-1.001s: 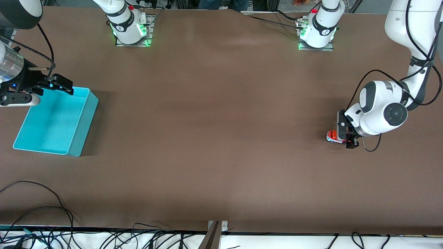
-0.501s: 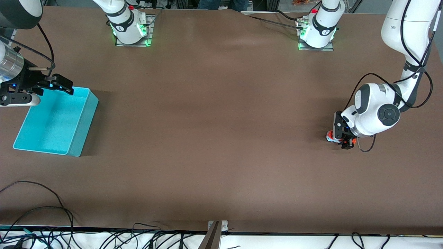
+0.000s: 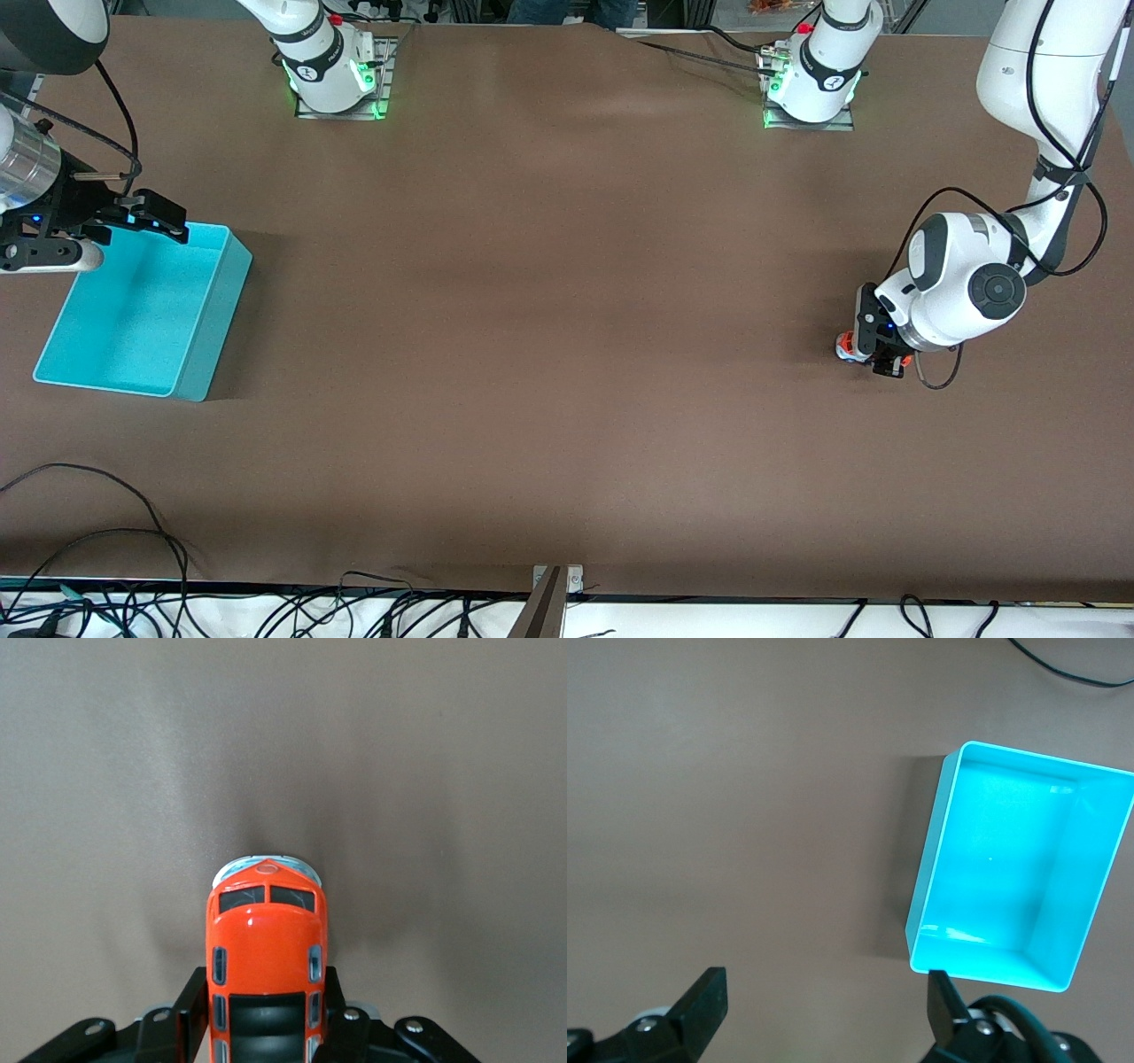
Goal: Wind up bus and store in blue box
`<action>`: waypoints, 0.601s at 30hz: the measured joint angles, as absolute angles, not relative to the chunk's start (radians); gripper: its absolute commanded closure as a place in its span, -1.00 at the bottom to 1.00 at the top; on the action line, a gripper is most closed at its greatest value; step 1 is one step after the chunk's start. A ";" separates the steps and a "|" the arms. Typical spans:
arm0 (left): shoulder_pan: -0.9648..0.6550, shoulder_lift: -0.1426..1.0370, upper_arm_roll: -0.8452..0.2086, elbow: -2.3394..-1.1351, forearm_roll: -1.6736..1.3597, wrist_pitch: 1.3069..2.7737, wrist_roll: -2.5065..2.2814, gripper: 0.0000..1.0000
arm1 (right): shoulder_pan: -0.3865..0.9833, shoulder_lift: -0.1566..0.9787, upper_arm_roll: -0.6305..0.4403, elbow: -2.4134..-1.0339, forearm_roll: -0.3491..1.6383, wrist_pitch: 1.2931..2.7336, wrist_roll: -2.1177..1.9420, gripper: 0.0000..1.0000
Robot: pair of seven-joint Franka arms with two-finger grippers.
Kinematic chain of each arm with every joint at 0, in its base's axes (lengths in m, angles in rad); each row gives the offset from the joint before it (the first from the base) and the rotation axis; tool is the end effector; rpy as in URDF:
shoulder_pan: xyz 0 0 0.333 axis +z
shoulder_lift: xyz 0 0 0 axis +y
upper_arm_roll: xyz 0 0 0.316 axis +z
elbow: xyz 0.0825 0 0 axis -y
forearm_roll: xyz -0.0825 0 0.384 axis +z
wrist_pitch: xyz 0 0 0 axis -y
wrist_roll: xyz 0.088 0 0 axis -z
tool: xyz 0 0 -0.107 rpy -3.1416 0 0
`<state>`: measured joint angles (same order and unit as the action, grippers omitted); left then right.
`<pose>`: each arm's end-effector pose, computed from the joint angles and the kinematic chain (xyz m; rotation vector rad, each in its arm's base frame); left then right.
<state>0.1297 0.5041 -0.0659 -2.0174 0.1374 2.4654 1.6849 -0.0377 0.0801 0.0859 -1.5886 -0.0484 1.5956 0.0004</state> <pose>0.5959 0.0383 0.1941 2.0389 -2.3763 -0.1151 0.5773 0.0210 0.5731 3.0954 0.0785 -0.1112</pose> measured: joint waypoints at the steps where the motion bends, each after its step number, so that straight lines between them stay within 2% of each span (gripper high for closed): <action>1: 0.130 0.504 -0.066 -2.017 0.137 2.466 1.674 0.93 | -0.038 0.080 0.086 -1.589 -0.048 1.596 0.000 -1.00; 18: 0.131 0.504 -0.066 -2.018 0.137 2.465 1.572 0.93 | -0.038 0.080 0.086 -1.589 -0.048 1.596 0.001 -1.00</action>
